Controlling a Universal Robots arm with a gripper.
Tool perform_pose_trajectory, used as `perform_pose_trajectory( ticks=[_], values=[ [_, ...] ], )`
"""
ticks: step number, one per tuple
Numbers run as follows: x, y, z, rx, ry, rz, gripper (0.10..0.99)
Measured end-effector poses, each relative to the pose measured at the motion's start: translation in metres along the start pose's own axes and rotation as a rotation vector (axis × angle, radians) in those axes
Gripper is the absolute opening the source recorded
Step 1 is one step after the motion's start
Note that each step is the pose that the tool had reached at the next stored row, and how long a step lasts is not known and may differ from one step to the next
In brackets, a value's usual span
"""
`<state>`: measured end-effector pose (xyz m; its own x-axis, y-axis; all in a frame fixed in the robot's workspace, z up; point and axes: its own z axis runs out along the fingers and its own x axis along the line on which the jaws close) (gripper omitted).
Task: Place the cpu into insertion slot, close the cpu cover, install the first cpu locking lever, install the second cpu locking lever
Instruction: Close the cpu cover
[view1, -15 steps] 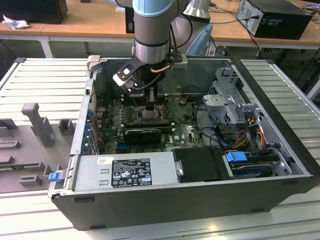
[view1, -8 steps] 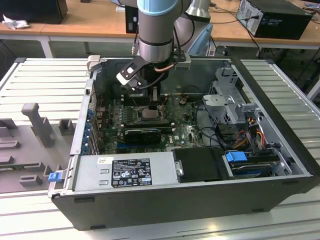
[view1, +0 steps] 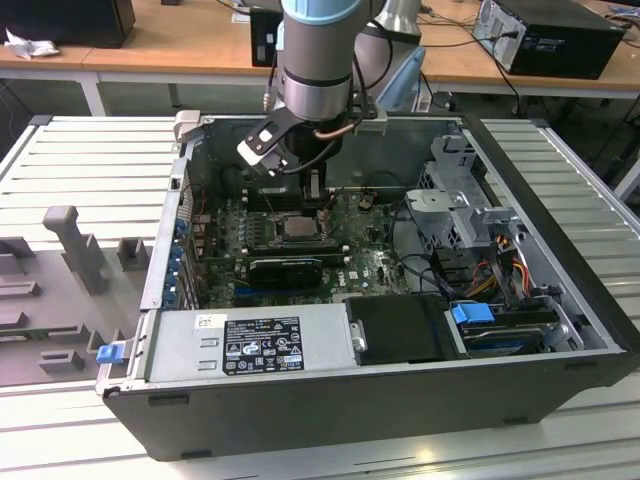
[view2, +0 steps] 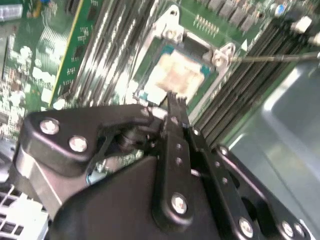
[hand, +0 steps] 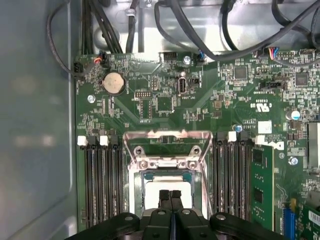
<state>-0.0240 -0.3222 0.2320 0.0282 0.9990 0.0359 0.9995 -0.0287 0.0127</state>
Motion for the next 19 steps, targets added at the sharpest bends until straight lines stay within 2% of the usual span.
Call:
perform_pose_trajectory(
  ticks=[4,6,9,13,14,15,16,19],
  values=[
    [0.0003,0.0024,-0.0006,0.001,-0.0002,0.000,0.106],
    [0.0008,0.0025,-0.0045,0.001,-0.0002,0.000,0.106],
    [0.0021,0.0026,-0.0130,0.001,-0.0008,0.000,0.106],
    [0.0038,0.0029,-0.0326,0.001,-0.0013,0.000,0.106],
    [0.0039,0.0038,-0.0334,0.001,-0.0012,0.000,0.106],
    [0.0039,0.0058,-0.0338,0.001,-0.0012,0.000,0.106],
    [0.0042,0.0135,-0.0345,0.002,-0.0005,0.000,0.106],
    [0.0049,0.0158,-0.0481,0.002,-0.0004,0.000,0.106]
  ],
)
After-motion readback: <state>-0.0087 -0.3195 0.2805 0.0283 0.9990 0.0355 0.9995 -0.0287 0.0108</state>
